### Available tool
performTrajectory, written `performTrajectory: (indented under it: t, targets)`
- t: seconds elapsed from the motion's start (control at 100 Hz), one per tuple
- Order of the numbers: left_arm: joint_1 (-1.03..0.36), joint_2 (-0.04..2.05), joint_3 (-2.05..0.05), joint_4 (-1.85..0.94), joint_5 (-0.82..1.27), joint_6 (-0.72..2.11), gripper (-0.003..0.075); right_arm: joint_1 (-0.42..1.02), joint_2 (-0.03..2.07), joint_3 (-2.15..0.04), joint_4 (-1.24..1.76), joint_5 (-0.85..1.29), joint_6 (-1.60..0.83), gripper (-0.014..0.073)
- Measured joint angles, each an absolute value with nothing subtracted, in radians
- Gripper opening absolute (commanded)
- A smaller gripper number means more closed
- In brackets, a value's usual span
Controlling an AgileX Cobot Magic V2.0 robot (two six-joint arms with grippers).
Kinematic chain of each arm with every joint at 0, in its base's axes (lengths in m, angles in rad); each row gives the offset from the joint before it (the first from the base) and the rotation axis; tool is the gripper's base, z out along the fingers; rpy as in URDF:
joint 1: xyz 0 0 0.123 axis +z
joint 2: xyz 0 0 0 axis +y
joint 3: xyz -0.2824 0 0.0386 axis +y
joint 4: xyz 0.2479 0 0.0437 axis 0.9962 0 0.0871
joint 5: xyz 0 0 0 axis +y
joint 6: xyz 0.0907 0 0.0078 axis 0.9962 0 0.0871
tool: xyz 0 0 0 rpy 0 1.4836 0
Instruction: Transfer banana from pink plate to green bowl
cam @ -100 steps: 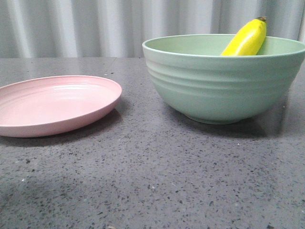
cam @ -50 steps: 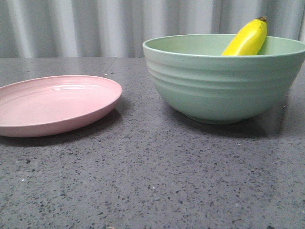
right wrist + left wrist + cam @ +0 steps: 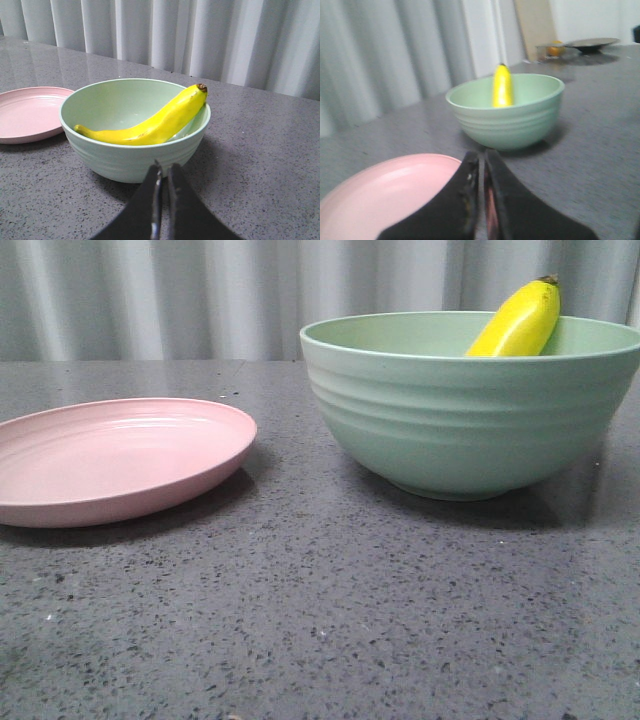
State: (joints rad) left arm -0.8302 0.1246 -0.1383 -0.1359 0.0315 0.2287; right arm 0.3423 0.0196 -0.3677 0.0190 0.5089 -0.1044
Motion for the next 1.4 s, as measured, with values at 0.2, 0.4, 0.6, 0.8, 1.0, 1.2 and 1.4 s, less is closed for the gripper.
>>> performTrajectory:
  t: [0.2,0.4,0.6,0.8,1.0,1.2,1.4]
  targets:
    - [-0.572,0.122,-0.022,-0.098,-0.222,0.225,-0.002,0.342,0.02,-0.368,0.019,0.509,-0.104,-0.0064]
    - [-0.328,0.094,0.001,-0.096,-0.211,0.128,-0.002,0.342,0.02,-0.368,0.019,0.51,-0.104,-0.0064]
    - [-0.133,-0.004,0.001,-0.095,0.018,0.103,-0.002,0.342,0.02,-0.365,0.019,0.51,-0.104,-0.0064]
    - [-0.055,-0.004,0.001,-0.093,0.284,0.099,-0.002,0.342,0.02,-0.365,0.019,0.51,-0.104,-0.0064]
    - [-0.049,-0.004,0.001,-0.093,0.316,0.099,-0.002,0.342,0.02,-0.365,0.019,0.51,-0.104,-0.0064]
    - [-0.049,-0.004,0.001,-0.091,0.318,0.099,-0.002,0.342,0.02,-0.365,0.019,0.51,-0.104,-0.0064]
    - [-0.049,-0.004,0.001,-0.091,0.318,0.099,-0.002,0.342,0.02,-0.365,0.019,0.51,-0.104,-0.0064]
